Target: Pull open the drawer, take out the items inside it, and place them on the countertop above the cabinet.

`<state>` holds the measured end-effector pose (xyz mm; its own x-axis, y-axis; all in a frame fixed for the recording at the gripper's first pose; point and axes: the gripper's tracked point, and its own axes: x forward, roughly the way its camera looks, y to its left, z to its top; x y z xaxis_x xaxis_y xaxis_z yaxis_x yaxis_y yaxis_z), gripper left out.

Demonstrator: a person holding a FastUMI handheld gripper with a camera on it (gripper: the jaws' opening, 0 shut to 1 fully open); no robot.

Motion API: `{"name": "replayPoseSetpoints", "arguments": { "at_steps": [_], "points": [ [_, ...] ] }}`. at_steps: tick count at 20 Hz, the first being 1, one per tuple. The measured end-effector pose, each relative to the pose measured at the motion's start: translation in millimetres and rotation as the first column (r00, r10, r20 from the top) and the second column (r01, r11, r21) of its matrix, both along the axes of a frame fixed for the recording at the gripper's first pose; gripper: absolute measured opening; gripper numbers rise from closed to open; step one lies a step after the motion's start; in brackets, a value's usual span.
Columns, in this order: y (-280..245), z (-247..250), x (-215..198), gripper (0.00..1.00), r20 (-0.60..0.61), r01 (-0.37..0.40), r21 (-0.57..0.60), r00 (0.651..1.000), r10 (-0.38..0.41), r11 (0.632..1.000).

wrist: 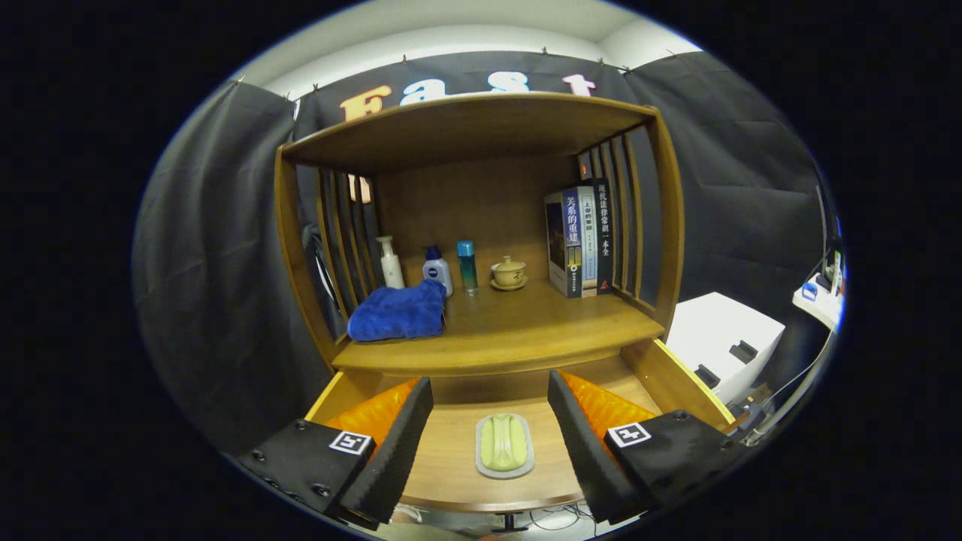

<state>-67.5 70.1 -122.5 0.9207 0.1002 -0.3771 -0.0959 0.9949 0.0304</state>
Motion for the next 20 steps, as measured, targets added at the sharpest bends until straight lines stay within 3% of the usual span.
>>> {"name": "replayPoseSetpoints", "arguments": {
  "at_steps": [6,20],
  "points": [
    [11.0,-37.1,33.6,0.99,-0.214,-0.041,-0.006,0.976,0.039,0.999],
    [-6.0,-137.2,51.5,0.98,-0.539,-0.029,-0.082,0.842,-0.020,0.996]
  ]
}}
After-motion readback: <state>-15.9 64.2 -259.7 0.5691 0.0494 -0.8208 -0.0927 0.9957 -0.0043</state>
